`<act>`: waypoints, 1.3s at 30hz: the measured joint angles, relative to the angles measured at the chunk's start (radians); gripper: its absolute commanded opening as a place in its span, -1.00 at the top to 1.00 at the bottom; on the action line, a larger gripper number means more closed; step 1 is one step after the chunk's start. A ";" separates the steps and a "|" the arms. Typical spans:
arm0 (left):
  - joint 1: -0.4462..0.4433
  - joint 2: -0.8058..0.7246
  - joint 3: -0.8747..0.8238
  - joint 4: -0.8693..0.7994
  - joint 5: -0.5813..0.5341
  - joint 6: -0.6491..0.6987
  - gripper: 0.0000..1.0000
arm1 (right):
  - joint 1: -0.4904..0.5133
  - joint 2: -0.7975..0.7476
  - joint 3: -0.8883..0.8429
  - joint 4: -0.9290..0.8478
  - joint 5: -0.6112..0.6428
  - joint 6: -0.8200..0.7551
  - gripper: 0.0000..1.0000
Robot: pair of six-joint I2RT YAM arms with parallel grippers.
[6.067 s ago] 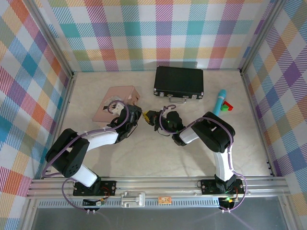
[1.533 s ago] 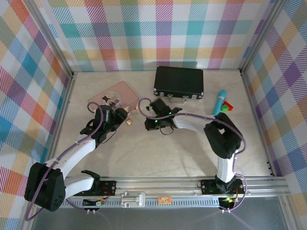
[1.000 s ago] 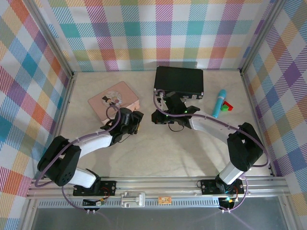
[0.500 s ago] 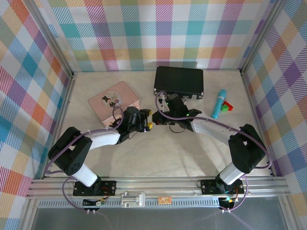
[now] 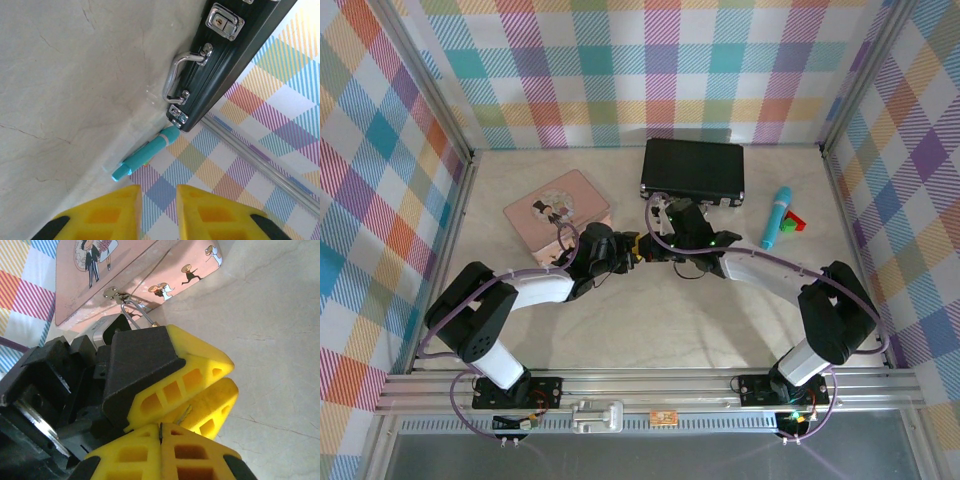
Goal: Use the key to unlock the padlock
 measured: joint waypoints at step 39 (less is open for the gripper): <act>-0.006 -0.265 0.094 -0.103 -0.209 0.907 1.00 | -0.173 -0.085 -0.235 0.549 -0.321 0.352 0.12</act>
